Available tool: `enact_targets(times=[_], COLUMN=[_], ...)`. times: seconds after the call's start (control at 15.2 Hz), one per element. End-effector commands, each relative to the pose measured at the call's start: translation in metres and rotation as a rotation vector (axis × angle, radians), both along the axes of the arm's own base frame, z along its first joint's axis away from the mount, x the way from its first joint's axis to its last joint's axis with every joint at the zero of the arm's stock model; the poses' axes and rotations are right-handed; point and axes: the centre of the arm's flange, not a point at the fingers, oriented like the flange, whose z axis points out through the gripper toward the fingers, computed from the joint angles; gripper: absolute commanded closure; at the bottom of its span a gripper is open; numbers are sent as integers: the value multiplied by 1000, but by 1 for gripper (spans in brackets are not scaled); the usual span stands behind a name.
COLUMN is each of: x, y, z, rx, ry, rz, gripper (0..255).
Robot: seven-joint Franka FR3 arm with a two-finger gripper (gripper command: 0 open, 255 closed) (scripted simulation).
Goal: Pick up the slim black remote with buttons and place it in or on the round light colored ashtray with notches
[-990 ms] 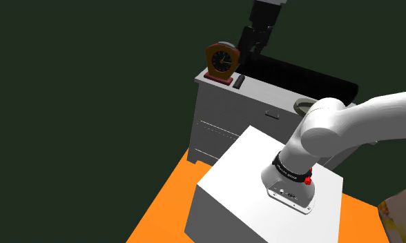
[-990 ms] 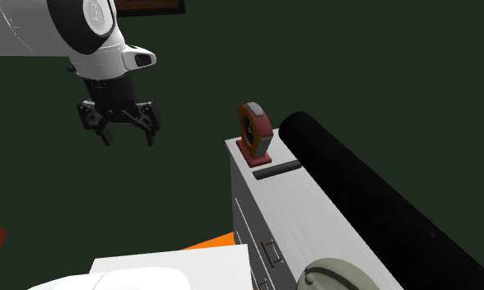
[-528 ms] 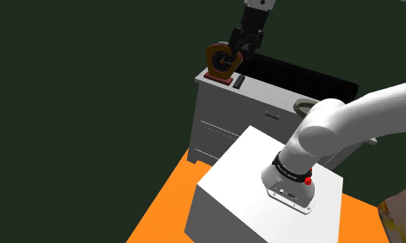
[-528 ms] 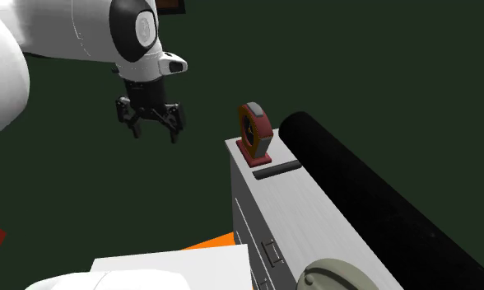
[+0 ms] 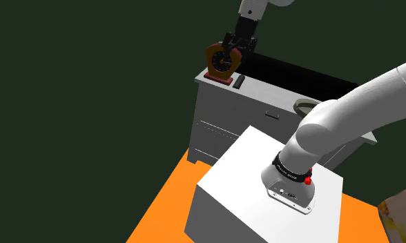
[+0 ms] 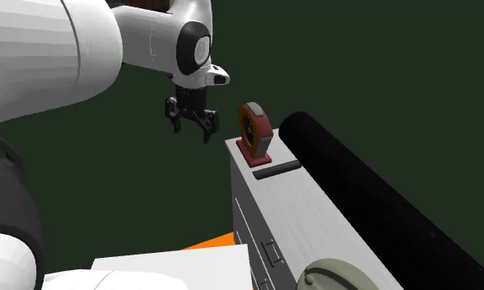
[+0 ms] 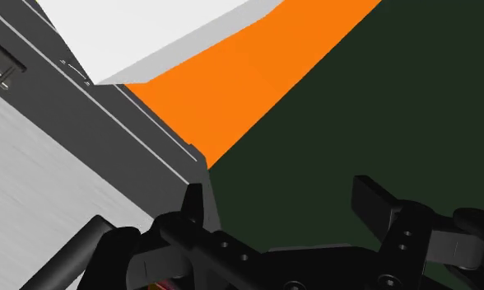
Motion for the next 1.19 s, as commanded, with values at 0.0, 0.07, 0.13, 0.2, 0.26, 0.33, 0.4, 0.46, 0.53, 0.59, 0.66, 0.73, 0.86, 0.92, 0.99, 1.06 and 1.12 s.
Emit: enact_targets(times=[0.0,0.07,0.13,0.2,0.26,0.33,0.4,0.46,0.53,0.59,0.66,0.73,0.86,0.92,0.99,1.06,1.12], x=[9,14,18,21,25,28,30,32,34,35,36,37,37,36,35,34,32], y=[-24,-36,-48,-60,-72,-84,-96,-108,-120,-132,-145,-157,-181,-193,-205,-216,-228], z=[-13,-19,-25,-31,-37,-44,-50,-57,-63,-70,-77,-84,-98,-105,-112,-120,-127], rx=[14,22,29,36,44,51,58,66,73,81,88,95,110,117,125,132,139], ry=[3,5,6,8,10,11,13,14,16,18,19,21,24,26,27,29,31], rz=[-64,-95,-126,-157,-188,-219,-250,-282,-313,-344,-375,-406,-468,-499,-530,-561,-592], gripper=[0,0,0,0,0,0,0,0,0,0,0,0,0,0,0,0,0])
